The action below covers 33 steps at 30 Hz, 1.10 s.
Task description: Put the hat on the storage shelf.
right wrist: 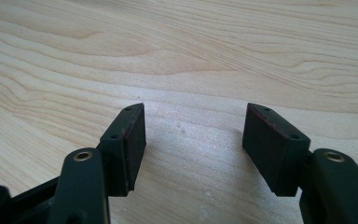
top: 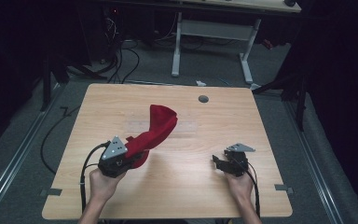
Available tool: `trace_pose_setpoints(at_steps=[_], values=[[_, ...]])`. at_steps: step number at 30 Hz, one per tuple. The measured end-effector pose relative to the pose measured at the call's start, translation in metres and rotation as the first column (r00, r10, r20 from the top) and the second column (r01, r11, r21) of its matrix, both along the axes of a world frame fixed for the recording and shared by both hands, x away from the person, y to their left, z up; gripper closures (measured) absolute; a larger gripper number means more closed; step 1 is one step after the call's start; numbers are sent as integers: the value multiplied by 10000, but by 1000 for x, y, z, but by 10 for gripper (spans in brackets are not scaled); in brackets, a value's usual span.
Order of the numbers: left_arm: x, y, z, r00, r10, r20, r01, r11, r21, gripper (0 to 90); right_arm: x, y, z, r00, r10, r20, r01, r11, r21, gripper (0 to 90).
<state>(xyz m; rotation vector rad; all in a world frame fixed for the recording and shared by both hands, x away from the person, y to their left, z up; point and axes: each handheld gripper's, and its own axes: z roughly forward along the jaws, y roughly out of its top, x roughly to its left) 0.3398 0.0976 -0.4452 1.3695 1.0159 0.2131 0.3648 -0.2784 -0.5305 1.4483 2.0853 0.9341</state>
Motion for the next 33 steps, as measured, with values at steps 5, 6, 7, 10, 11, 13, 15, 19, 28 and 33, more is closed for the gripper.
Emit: trace_pose_setpoints(at_steps=[5,6,7,10,11,13,15,19,28,33], values=[[6,3,6,9998,141,-123,-141,9999,-32,852,1,6,0,10000,26,61,-23,9989,-474,375],[7,4,7,9998,178,-131,-178,9998,-33,851,3,6,0,10000,32,42,-30,9989,-465,366],[8,5,8,9997,198,-151,-199,9998,-96,851,3,6,0,10000,32,42,-30,9989,-465,366],[12,9,13,9993,292,-223,-301,9987,-406,851,3,7,0,10000,39,38,-37,9989,-468,364],[15,11,17,9991,373,-206,-384,9978,-542,851,3,6,-1,10000,65,56,-62,9988,-481,361],[17,12,20,9989,408,-214,-421,9970,-653,851,3,7,-1,10000,73,41,-71,9988,-477,359],[23,15,27,9986,479,-210,-496,9946,-916,851,2,7,-1,10000,81,47,-78,9988,-477,357],[31,17,30,9983,522,-275,-549,9929,-1053,851,2,7,-1,9999,97,42,-95,9988,-482,351],[46,22,37,9955,927,-199,-944,9887,-1166,851,2,7,-1,9999,117,39,-114,9987,-491,346],[64,26,41,9941,1059,-230,-1080,9861,-1261,851,2,7,-1,9999,152,39,-149,9986,-508,340]])
